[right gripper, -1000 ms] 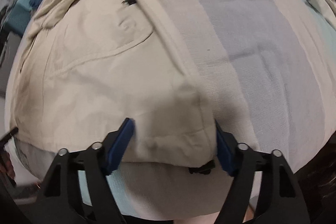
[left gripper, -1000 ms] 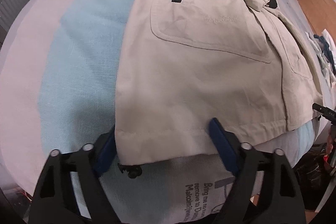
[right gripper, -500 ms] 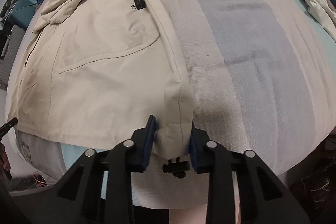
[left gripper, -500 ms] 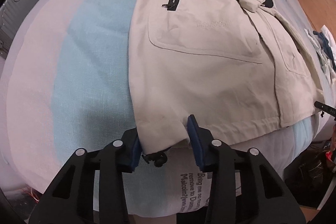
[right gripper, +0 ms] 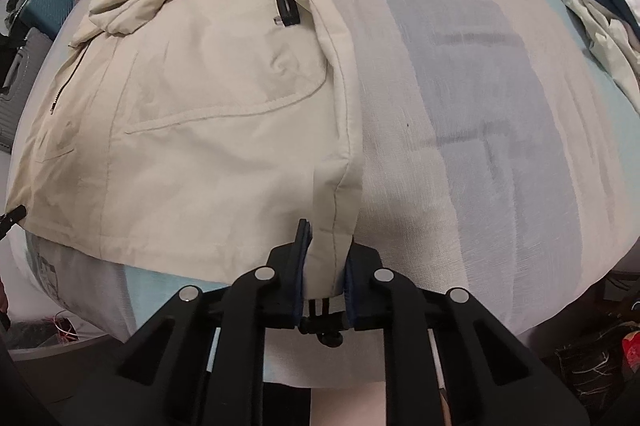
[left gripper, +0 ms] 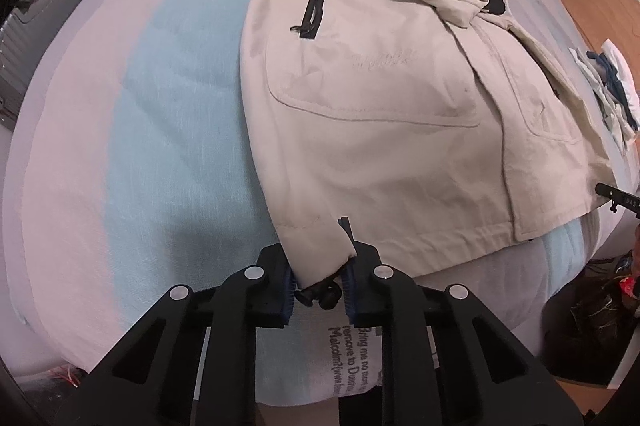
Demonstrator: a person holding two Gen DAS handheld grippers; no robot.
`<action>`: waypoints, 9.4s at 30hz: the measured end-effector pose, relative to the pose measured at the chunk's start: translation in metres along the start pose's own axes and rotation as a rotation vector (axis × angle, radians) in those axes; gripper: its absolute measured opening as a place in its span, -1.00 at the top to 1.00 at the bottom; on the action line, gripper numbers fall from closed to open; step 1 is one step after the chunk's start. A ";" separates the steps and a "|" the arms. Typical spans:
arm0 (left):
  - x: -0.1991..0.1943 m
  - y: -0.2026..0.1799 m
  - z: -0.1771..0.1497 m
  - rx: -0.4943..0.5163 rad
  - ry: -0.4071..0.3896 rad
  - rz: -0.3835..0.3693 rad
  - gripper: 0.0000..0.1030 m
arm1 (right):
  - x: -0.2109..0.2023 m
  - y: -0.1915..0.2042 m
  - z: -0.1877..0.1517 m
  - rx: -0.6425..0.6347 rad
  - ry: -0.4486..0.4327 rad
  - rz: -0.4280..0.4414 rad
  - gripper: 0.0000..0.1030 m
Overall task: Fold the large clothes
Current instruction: 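Lift the hem with both tools and fold it toward the hood, then lower the hem onto the jacket and open both tools, then press the folded jacket flat with both open tools, then grasp the edge of the folded cream jacket with the right tool, then lift the jacket edge with the right tool and fold it over the bundle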
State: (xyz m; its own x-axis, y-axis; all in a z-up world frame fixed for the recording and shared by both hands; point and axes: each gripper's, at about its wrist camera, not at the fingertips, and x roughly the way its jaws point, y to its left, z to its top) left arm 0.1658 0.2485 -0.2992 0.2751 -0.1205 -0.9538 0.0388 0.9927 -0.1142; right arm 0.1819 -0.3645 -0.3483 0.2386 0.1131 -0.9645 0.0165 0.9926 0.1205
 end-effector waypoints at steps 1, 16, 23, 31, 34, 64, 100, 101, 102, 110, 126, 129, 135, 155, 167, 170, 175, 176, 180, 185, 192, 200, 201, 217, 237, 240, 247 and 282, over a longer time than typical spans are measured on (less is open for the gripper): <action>-0.003 -0.001 0.002 0.002 0.002 0.004 0.67 | -0.001 0.004 0.004 -0.003 -0.001 -0.001 0.74; -0.067 -0.026 0.064 0.043 -0.033 -0.020 0.70 | -0.081 0.034 0.066 -0.022 -0.121 0.014 0.76; -0.079 -0.027 0.124 0.008 -0.035 -0.007 0.71 | -0.088 0.029 0.127 -0.013 -0.133 0.094 0.78; -0.069 -0.023 0.217 0.019 -0.056 0.066 0.72 | -0.080 0.018 0.226 -0.021 -0.140 0.156 0.79; -0.056 -0.017 0.257 0.014 -0.068 0.075 0.72 | -0.072 0.023 0.267 -0.058 -0.144 0.158 0.79; 0.082 0.043 0.507 0.010 0.032 0.007 0.72 | 0.055 0.061 0.514 -0.041 -0.070 0.045 0.80; 0.061 -0.028 0.499 0.113 -0.275 0.057 -0.88 | 0.040 0.113 0.515 -0.148 -0.304 0.098 -0.52; 0.059 -0.031 0.495 0.115 -0.274 0.046 -0.88 | 0.040 0.117 0.511 -0.166 -0.301 0.099 -0.52; 0.060 -0.036 0.490 0.123 -0.272 0.033 -0.88 | 0.041 0.126 0.507 -0.190 -0.296 0.097 -0.52; 0.113 -0.068 0.468 0.177 -0.154 -0.053 -0.88 | 0.068 0.162 0.464 -0.263 -0.191 0.158 -0.28; 0.187 -0.066 0.490 0.057 0.007 -0.001 -0.86 | 0.134 0.175 0.475 -0.205 -0.068 0.100 -0.07; 0.155 -0.066 0.480 0.035 -0.063 -0.052 -0.86 | 0.104 0.172 0.463 -0.175 -0.142 0.172 -0.07; 0.133 -0.103 0.449 0.133 -0.053 -0.209 -0.86 | 0.075 0.195 0.422 -0.284 -0.154 0.253 0.03; 0.205 -0.121 0.427 0.224 0.027 -0.057 -0.90 | 0.150 0.214 0.400 -0.327 -0.083 0.166 0.36; 0.121 -0.092 0.322 0.161 -0.114 -0.042 -0.87 | 0.080 0.205 0.312 -0.317 -0.160 0.142 0.31; 0.140 -0.093 0.318 0.144 -0.095 -0.028 -0.89 | 0.098 0.200 0.304 -0.303 -0.135 0.138 0.33; 0.167 -0.096 0.321 0.187 -0.088 0.027 -0.91 | 0.120 0.193 0.297 -0.314 -0.139 0.117 0.32; 0.171 -0.094 0.323 0.186 -0.084 0.026 -0.91 | 0.123 0.193 0.297 -0.315 -0.142 0.118 0.32; 0.179 -0.093 0.325 0.195 -0.085 0.030 -0.92 | 0.129 0.188 0.296 -0.319 -0.149 0.143 0.33; 0.163 -0.092 0.329 0.147 -0.106 0.004 -0.88 | 0.118 0.193 0.294 -0.340 -0.166 0.121 0.30; 0.125 -0.109 0.297 0.196 -0.166 0.019 -0.88 | 0.072 0.167 0.271 -0.264 -0.226 0.044 0.26; 0.138 -0.115 0.277 0.152 -0.132 0.023 -0.88 | 0.059 0.098 0.241 -0.014 -0.206 -0.005 -0.32; 0.143 -0.116 0.278 0.152 -0.122 0.028 -0.88 | 0.063 0.096 0.239 0.019 -0.194 0.001 -0.33; 0.149 -0.122 0.259 0.124 -0.092 0.072 -0.90 | 0.100 0.060 0.253 0.289 -0.169 0.154 -0.33; 0.162 -0.115 0.261 0.115 -0.057 0.014 -0.91 | 0.134 0.046 0.263 0.525 -0.200 0.336 -0.29; 0.164 -0.115 0.262 0.120 -0.063 0.012 -0.91 | 0.131 0.040 0.262 0.560 -0.207 0.357 0.05; 0.167 -0.112 0.259 0.118 -0.076 0.022 -0.91 | 0.113 0.039 0.270 0.544 -0.213 0.382 0.58; 0.161 -0.114 0.362 0.068 -0.115 0.102 -0.77 | 0.039 0.131 0.314 0.097 -0.370 0.374 0.68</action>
State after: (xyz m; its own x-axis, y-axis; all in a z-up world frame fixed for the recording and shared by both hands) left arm 0.5533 0.1143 -0.3392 0.3889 -0.0232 -0.9210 0.0693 0.9976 0.0041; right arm 0.4981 -0.2437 -0.2963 0.5712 0.4173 -0.7068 -0.0494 0.8770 0.4779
